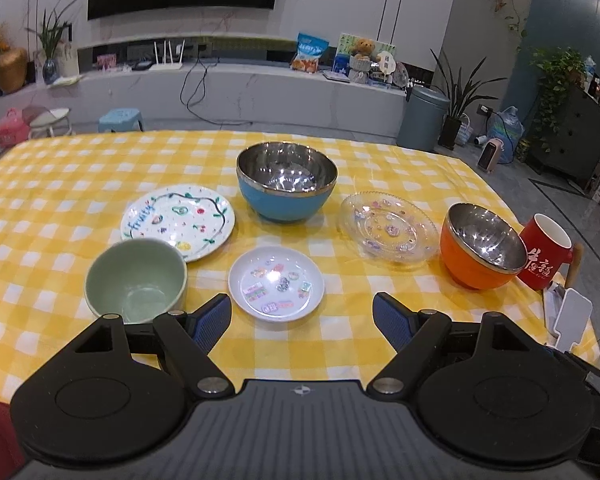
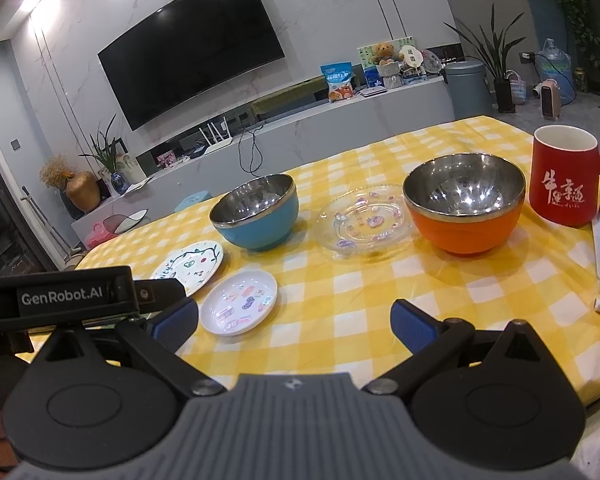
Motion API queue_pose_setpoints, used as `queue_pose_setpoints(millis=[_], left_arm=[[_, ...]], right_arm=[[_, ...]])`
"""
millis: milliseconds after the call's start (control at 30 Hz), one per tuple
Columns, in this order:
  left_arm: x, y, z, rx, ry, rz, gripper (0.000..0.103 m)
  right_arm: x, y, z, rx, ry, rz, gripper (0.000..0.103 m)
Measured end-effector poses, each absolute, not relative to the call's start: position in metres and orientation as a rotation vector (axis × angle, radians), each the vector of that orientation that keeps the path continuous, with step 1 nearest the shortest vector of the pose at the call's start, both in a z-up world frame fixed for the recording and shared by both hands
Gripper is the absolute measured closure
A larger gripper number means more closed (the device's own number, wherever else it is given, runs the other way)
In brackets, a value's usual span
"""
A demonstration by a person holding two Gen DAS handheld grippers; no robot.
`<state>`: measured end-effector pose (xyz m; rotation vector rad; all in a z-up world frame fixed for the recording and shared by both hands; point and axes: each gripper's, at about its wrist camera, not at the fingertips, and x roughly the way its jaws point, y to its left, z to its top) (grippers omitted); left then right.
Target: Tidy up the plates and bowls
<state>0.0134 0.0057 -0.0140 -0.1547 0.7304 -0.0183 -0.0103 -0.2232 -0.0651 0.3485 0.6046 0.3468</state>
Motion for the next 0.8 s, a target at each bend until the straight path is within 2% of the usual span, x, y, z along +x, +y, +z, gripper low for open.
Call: queue_pose_setpoints(millis=[133,500,733,800], left_arm=[[0.014,0.004,-0.015,-0.153,0.731,-0.027,0.018],[0.008,0.009,-0.006,-0.104,0.695,-0.058,0.016],[-0.002,0.028,0.016,-0.129,0.612,-0.038,0.015],[-0.001,0.041,0.021,-0.158,0.623,-0.041,0.019]], right_arm=[[-0.01,-0.223,-0.066,0.347,0.61,0.345,0.003],[-0.01,-0.221,-0.066,0.388,0.628,0.396,0.003],[-0.016,-0.211,-0.038,0.331,0.534,0.418,0.003],[-0.016,-0.208,-0.03,0.319,0.511,0.39,0.003]])
